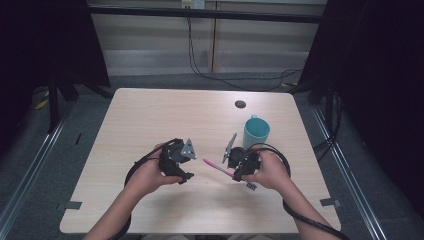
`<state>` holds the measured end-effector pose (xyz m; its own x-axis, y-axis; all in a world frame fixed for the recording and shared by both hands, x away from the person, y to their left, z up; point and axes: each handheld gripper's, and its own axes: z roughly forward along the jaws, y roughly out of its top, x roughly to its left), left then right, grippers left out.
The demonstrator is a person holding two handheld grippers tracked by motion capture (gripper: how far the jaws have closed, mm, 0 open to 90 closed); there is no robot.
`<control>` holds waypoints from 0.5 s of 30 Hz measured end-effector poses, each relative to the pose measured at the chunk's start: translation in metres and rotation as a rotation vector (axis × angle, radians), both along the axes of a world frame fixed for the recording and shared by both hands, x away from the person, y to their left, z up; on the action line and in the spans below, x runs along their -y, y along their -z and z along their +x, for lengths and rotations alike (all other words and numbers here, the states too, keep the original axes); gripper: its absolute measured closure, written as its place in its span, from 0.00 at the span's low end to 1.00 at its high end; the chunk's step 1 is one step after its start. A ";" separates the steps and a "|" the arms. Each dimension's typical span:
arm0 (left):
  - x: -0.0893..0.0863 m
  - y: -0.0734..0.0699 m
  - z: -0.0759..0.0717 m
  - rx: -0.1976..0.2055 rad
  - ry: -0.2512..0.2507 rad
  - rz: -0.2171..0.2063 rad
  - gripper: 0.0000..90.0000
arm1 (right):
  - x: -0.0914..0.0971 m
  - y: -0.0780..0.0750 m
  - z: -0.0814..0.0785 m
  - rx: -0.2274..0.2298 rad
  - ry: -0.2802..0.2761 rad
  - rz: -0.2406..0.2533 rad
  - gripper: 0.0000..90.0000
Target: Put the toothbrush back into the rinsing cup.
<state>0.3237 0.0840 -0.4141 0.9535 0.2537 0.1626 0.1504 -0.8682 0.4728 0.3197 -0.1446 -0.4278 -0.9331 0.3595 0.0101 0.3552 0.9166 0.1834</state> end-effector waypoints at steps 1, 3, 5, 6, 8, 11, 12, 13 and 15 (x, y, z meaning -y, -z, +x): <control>0.001 0.000 0.000 0.003 0.005 0.005 0.38 | -0.001 -0.001 0.000 -0.005 0.007 -0.002 0.90; 0.003 0.000 0.000 0.008 0.011 0.011 0.38 | -0.001 -0.001 0.001 0.000 -0.002 0.002 0.90; 0.005 -0.001 -0.001 0.020 0.025 0.014 0.40 | -0.001 -0.001 0.002 0.005 -0.007 0.005 0.90; 0.005 -0.002 -0.001 0.021 0.029 0.016 0.40 | -0.002 -0.002 0.002 -0.001 0.001 0.004 0.90; 0.007 -0.002 -0.002 0.024 0.034 0.015 0.41 | -0.002 -0.001 0.002 -0.002 -0.004 0.003 0.90; 0.008 -0.003 -0.001 0.024 0.040 0.013 0.41 | -0.002 -0.001 0.002 -0.005 -0.003 0.002 0.90; 0.008 -0.003 -0.001 0.023 0.039 0.017 0.41 | -0.002 -0.001 0.002 -0.003 -0.005 0.001 0.90; 0.009 -0.003 -0.001 0.024 0.040 0.016 0.41 | -0.002 -0.001 0.002 -0.003 -0.006 0.000 0.90; 0.010 -0.004 -0.001 0.020 0.041 0.006 0.41 | -0.002 -0.001 0.003 0.001 -0.011 0.002 0.90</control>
<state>0.3225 0.0735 -0.4105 0.9595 0.2137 0.1836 0.1052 -0.8763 0.4701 0.3226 -0.1424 -0.4265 -0.9370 0.3492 0.0096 0.3448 0.9201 0.1859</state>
